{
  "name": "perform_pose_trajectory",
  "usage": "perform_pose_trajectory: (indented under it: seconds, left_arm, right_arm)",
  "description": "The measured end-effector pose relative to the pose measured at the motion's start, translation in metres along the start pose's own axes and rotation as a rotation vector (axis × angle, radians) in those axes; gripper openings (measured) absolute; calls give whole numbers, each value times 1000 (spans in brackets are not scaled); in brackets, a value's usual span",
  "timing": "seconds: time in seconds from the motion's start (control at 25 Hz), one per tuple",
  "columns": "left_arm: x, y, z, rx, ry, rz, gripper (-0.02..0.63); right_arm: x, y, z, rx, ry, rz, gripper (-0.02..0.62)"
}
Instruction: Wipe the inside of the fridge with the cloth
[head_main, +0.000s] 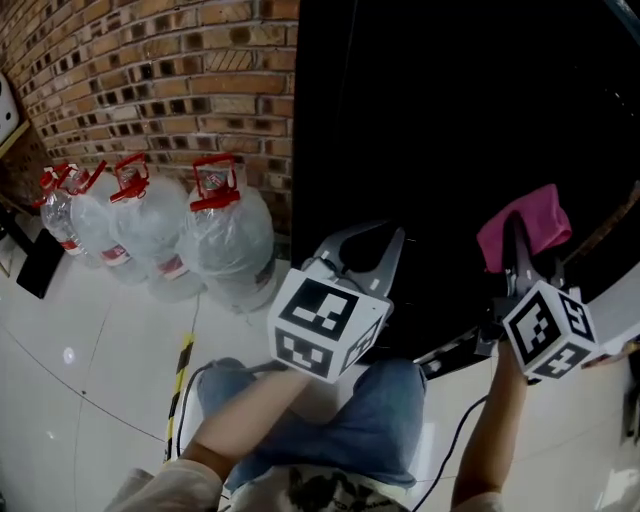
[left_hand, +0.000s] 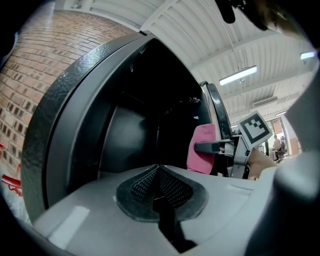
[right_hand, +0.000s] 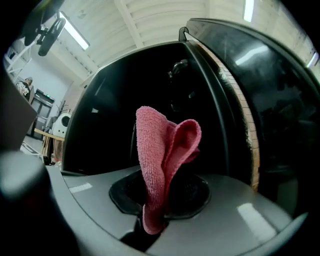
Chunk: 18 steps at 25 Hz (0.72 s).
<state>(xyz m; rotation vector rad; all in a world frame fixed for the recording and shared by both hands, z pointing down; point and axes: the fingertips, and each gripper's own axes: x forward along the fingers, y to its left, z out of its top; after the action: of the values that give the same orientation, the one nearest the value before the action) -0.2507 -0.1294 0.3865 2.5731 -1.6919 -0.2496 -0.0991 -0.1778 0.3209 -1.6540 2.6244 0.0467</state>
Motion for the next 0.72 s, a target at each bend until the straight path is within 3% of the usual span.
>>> perform_pose_trajectory:
  seconds: [0.28, 0.52, 0.72]
  left_arm:
    - [-2, -1, -5, 7, 19, 11, -21]
    - [-34, -12, -12, 62, 2, 13, -21]
    - [-69, 3, -41, 29, 15, 93, -21]
  right_arm:
    - [-11, -1, -4, 20, -19, 13, 67]
    - [-46, 72, -40, 33, -57, 206, 67]
    - [-55, 132, -101, 8, 3, 337, 67]
